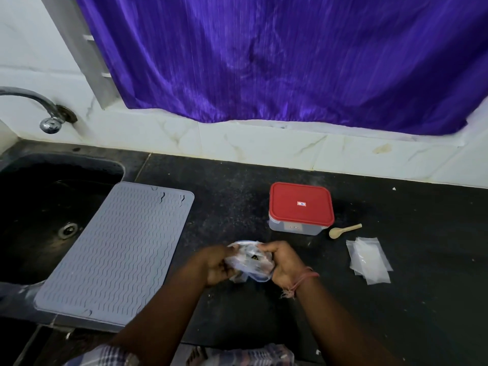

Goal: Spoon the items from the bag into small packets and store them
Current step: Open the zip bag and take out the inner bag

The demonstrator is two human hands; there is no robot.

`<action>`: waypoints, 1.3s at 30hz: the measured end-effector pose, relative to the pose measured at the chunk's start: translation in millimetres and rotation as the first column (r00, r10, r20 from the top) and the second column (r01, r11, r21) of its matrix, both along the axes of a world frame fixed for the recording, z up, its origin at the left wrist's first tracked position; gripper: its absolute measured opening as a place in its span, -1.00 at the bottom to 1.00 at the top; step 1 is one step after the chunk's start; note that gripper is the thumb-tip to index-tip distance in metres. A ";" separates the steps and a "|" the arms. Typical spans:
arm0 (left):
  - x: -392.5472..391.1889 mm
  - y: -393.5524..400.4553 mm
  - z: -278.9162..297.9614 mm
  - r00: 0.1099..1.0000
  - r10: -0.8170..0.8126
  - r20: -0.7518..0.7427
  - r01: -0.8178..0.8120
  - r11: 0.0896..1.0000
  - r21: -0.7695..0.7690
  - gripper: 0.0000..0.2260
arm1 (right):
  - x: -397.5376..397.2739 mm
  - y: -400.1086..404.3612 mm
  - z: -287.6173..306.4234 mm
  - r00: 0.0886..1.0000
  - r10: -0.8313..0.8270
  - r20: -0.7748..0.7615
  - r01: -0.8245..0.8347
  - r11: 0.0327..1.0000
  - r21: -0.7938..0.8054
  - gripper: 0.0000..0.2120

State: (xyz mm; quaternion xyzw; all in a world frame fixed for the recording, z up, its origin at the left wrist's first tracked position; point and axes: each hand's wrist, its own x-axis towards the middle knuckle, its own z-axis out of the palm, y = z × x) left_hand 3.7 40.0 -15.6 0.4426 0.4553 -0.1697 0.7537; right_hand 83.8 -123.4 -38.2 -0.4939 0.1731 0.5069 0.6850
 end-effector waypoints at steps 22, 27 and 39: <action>2.1 -4.7 -1.8 0.981 -0.190 0.039 0.138 0.825 0.547 -0.85 | -8.7 -0.3 -5.7 0.903 0.212 0.373 -0.194 0.977 -0.085 -0.66; 0.2 -1.2 -0.2 0.976 -0.156 0.151 0.080 0.905 0.417 -0.75 | -12.8 11.9 -12.9 0.826 0.236 0.512 -0.083 0.949 -0.304 -0.95; 5.7 3.2 -2.2 0.985 -0.142 -0.094 0.169 0.891 0.422 -0.89 | 2.6 -18.1 -1.1 0.995 0.087 -0.051 -0.083 0.993 0.081 -0.63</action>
